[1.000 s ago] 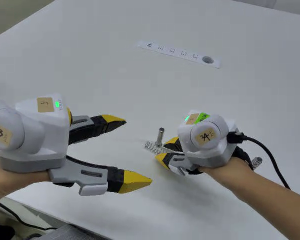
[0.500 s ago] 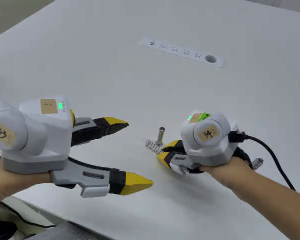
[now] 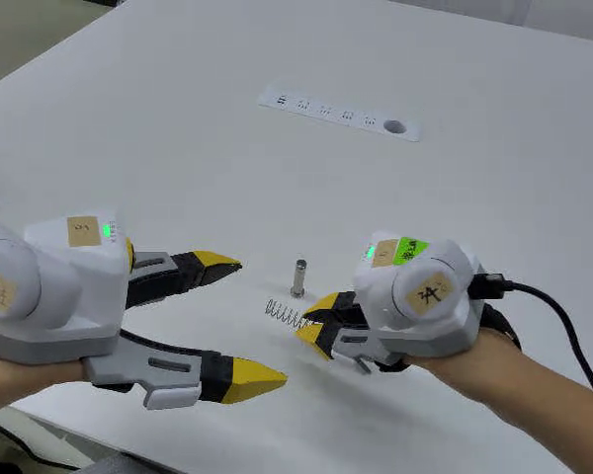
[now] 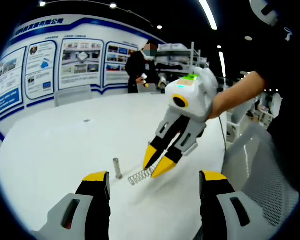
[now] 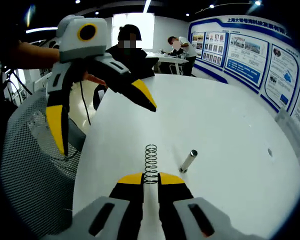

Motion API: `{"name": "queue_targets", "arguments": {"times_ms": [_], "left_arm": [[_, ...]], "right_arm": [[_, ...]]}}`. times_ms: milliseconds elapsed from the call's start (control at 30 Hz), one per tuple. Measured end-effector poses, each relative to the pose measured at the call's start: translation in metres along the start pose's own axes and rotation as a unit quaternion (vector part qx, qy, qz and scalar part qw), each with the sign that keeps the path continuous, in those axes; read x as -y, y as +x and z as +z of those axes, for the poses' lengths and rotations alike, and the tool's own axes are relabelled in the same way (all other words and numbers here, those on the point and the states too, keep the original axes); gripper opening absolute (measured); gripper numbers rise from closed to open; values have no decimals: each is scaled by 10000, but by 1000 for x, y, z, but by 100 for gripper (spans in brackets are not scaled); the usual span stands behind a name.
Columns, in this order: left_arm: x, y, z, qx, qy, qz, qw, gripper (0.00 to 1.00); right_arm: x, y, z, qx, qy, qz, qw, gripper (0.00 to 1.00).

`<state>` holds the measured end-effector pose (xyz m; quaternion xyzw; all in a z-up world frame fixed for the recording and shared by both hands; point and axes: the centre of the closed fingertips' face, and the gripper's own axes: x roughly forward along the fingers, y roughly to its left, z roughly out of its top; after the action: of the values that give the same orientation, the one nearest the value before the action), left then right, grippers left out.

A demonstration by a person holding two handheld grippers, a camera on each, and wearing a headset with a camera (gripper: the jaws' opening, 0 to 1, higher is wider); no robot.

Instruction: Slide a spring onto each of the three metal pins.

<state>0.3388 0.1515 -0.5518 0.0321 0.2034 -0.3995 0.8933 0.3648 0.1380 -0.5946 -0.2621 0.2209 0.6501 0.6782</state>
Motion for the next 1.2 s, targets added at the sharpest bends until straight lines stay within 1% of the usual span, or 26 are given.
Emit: {"name": "queue_targets", "arguments": {"times_ms": [100,200,333,367,400,467,533,667,733,800,867,933,1000,1033,1067,1100,1167,1200], "left_arm": [[4,2,5,-15,146,-100,9998,70],[12,6,12,33,262,-264,9993,64],[23,13,16,-14,434,-506,9978,54],[26,15,17,-33,473,-576,9972,52],[28,17,17,-40,486,-621,9969,50],[34,20,17,-83,528,-738,9958,45],[38,21,18,-92,601,-822,9948,37],[44,21,20,-95,635,-987,9930,24],[46,22,18,-207,759,-1039,9915,20],[47,22,16,-291,831,-1072,9903,17],[47,22,16,-305,924,-1058,9896,14],[49,22,17,-329,828,-1102,9899,13],[54,21,17,-356,804,-1227,9885,11],[56,20,18,-373,827,-1274,9877,10],[58,20,19,-395,914,-1301,9865,10],[58,20,18,-447,1126,-1303,9840,10],[58,20,19,-417,1108,-1282,9847,10],[58,20,20,-385,1086,-1289,9850,9]], "right_arm": [[-6,-23,9,98,-170,101,9998,11],[-13,-39,15,168,-238,209,9994,11],[-19,-52,17,180,-463,276,9984,11],[-22,-55,18,192,-524,339,9979,11],[-25,-56,19,231,-673,430,9965,11],[-32,-60,20,267,-800,517,9951,11],[-36,-62,20,227,-1013,567,9930,11],[-40,-63,19,194,-1141,622,9913,11],[-40,-63,19,190,-1177,635,9908,11],[-42,-63,20,203,-1200,675,9903,11],[-43,-64,21,207,-1253,731,9892,11],[-43,-65,20,171,-1321,735,9884,11],[-45,-65,19,118,-1381,783,9873,11],[-47,-65,17,74,-1481,798,9857,11],[-48,-65,17,73,-1500,791,9855,11],[-49,-66,17,89,-1545,804,9847,11],[-48,-68,18,129,-1568,789,9844,11],[-47,-70,19,185,-1504,804,9852,11]]}}
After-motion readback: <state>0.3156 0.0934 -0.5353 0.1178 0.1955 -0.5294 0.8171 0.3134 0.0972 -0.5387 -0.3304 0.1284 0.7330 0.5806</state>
